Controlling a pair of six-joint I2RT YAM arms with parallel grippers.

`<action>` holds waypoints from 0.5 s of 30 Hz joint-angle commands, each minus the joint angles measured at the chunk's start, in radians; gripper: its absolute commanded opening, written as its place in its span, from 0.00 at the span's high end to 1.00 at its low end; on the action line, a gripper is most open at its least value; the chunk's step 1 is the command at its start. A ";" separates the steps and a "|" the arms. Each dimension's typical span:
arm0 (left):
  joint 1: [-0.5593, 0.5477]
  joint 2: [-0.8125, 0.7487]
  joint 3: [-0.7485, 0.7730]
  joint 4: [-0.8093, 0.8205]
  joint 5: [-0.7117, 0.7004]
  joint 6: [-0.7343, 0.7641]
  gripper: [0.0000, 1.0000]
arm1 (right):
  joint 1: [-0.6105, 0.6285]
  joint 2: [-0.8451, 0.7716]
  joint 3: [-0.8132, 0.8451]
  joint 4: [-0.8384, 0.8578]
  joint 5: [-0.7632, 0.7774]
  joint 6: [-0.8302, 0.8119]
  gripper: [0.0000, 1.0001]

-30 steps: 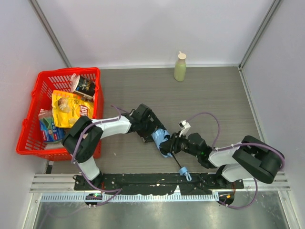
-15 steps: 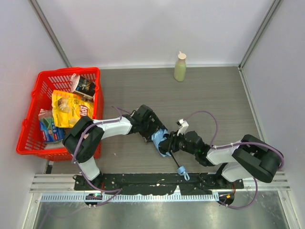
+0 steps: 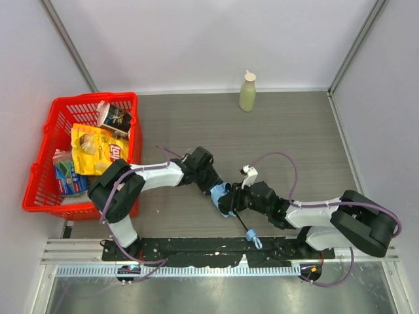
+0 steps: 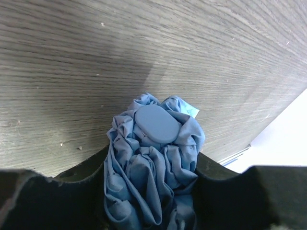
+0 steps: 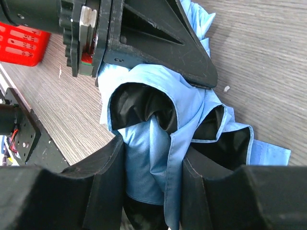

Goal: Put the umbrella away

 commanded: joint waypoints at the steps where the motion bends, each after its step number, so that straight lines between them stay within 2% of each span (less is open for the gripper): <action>1: 0.002 -0.020 -0.010 -0.058 -0.135 0.099 1.00 | 0.015 -0.091 0.068 -0.106 0.089 0.015 0.68; 3: 0.001 -0.042 0.000 -0.057 -0.159 0.131 1.00 | 0.018 -0.133 0.114 -0.262 0.126 0.060 0.54; 6: 0.002 -0.071 -0.028 0.003 -0.164 0.150 1.00 | 0.017 -0.201 0.186 -0.535 0.137 0.113 0.43; 8: 0.002 -0.075 -0.031 0.034 -0.155 0.153 1.00 | 0.014 -0.282 0.205 -0.636 0.126 0.143 0.34; 9: 0.004 -0.075 -0.026 0.037 -0.138 0.154 1.00 | 0.012 -0.352 0.220 -0.727 0.135 0.177 0.27; 10: 0.005 -0.078 -0.022 0.049 -0.123 0.153 1.00 | 0.010 -0.388 0.226 -0.758 0.139 0.186 0.26; 13: 0.007 -0.098 -0.020 0.110 -0.074 0.151 1.00 | -0.009 -0.584 0.243 -0.952 0.236 0.292 0.16; 15: 0.015 -0.115 -0.010 0.149 -0.032 0.150 1.00 | -0.116 -0.672 0.249 -1.051 0.246 0.378 0.11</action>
